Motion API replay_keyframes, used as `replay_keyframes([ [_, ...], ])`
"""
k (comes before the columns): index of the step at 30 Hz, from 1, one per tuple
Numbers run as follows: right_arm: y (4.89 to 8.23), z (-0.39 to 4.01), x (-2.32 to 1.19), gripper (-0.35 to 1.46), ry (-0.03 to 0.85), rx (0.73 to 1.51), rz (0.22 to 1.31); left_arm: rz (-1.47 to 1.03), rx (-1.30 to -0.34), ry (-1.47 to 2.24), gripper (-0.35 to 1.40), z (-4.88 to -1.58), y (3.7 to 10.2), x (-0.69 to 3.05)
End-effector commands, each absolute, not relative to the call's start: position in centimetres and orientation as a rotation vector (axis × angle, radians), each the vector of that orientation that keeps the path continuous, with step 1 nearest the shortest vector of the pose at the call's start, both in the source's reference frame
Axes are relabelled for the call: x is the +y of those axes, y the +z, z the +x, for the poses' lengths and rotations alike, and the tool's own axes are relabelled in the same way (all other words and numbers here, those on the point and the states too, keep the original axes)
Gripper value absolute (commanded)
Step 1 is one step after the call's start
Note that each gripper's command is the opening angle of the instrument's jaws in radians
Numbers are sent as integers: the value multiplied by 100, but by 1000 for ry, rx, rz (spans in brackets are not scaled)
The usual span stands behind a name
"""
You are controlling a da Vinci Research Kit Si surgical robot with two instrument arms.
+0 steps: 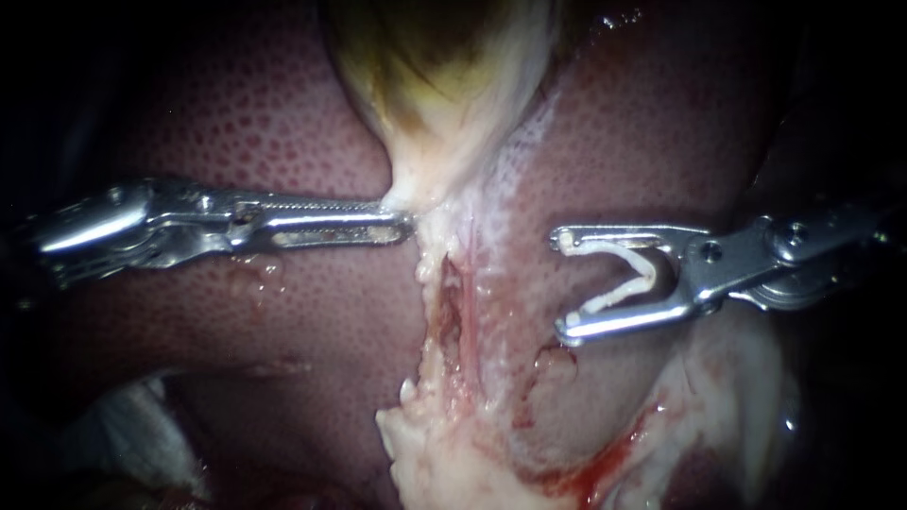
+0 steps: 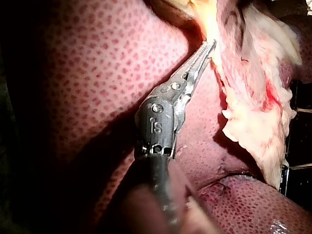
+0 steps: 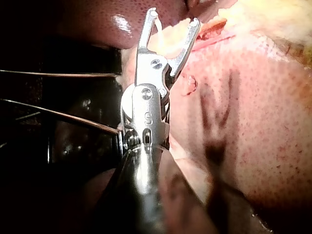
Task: Clipping first clip left tube
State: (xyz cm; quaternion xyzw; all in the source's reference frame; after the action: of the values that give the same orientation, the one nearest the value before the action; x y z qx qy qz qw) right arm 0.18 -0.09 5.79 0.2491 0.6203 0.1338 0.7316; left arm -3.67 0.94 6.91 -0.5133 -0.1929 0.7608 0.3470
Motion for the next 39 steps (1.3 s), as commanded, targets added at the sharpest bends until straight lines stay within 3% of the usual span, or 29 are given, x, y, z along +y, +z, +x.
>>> replay_keyframes([
  [1, 579, 18, -9, 53, 295, 1365, 548, -1331, -501, 1974, -35, -367, 690, 95],
  [7, 579, 19, -8, 53, 296, 1365, 547, -1328, -502, 1969, -35, -355, 680, 103],
  [21, 582, 23, -9, 53, 296, 1367, 547, -1365, -395, 1916, -35, -276, 596, 141],
  [29, 585, 26, -12, 54, 292, 1370, 549, -1366, -382, 1913, -35, -273, 590, 138],
  [34, 605, 42, -22, 54, 278, 1373, 549, -1365, -380, 1913, -35, -273, 588, 136],
  [39, 648, 76, -43, 54, 291, 1353, 589, -1362, -375, 1912, -35, -274, 586, 134],
])
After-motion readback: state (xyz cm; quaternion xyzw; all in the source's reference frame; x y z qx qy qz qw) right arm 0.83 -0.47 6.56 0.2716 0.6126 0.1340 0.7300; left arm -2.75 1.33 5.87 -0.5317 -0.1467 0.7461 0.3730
